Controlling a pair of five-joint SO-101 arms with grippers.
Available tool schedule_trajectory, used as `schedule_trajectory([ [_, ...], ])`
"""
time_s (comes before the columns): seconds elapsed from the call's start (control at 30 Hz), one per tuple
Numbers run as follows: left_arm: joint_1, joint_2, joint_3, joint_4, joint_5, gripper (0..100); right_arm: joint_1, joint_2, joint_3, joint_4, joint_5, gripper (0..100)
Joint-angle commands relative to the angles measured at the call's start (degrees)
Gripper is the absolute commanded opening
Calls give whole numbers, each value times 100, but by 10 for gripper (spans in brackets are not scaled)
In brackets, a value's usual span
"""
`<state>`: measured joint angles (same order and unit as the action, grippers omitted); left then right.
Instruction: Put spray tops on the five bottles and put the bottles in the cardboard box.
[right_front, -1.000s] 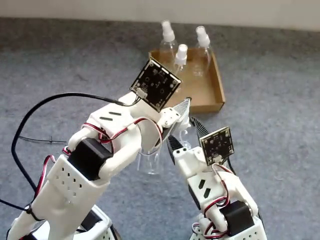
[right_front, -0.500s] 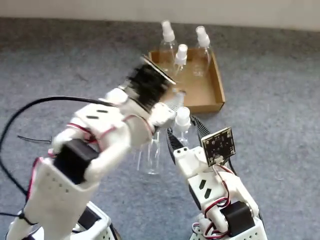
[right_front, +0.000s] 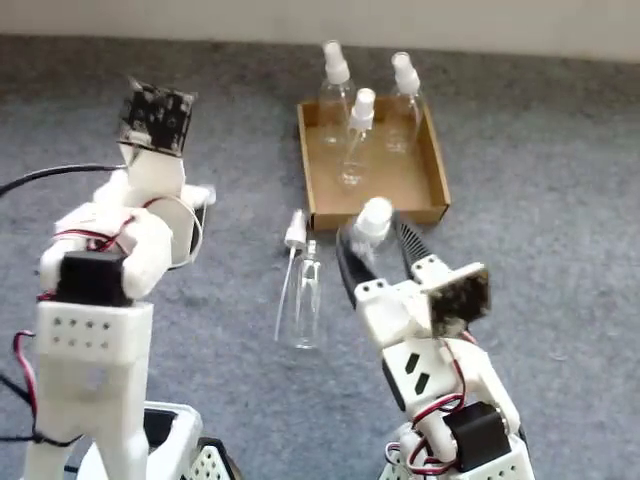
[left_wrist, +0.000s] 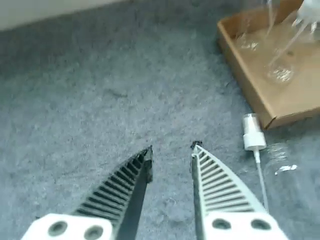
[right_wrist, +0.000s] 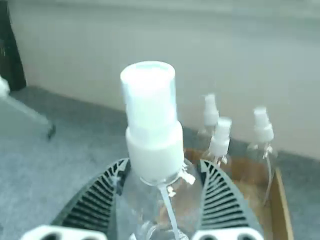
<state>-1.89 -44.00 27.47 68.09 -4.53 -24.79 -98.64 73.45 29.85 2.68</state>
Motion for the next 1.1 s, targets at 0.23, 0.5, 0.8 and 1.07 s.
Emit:
schedule_trajectory([
  [0.23, -760, -57, 3055, -3042, 9, 130, 286, 2703, -233, -2800, 0, 7],
  [0.5, -796, -31, 3916, -4062, 0, 130, 312, 5305, -1710, -3776, -18, 5],
  [0.8, -778, -31, 3943, -4070, 0, 130, 497, 7389, -2791, -4338, -791, 5],
  [1.07, -778, -31, 3934, -4079, 0, 130, 708, 8374, -2774, -5262, -862, 5],
])
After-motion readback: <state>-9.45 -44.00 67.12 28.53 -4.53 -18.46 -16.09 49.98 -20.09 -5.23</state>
